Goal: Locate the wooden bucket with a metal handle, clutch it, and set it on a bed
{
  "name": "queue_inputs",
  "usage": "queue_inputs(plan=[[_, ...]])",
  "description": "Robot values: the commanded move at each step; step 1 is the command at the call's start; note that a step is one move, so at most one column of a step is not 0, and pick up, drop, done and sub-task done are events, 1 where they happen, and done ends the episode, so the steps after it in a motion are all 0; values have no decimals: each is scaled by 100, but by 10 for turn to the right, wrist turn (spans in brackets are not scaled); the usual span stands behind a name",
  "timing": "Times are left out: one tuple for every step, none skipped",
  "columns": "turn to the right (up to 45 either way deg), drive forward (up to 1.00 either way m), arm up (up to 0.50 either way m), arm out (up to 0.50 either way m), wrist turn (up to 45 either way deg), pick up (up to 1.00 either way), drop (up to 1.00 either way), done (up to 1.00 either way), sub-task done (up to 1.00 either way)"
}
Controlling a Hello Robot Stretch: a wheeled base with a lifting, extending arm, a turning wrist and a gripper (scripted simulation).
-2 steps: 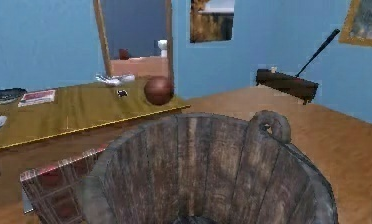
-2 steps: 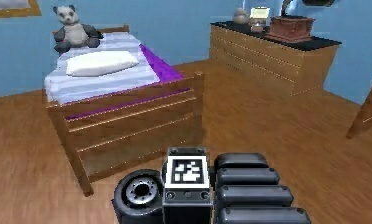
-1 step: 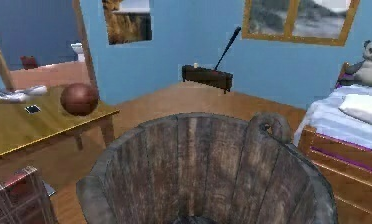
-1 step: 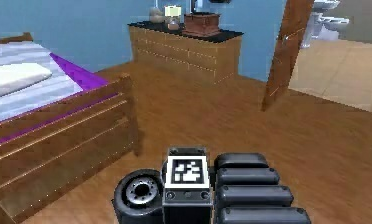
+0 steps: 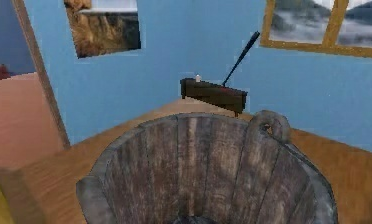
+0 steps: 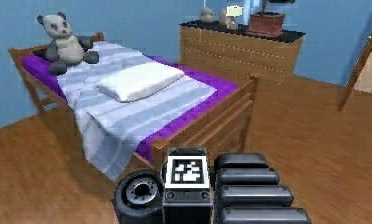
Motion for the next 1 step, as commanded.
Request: queue_inputs(plan=[[30,0,0,0,0,0,0,0,0]])
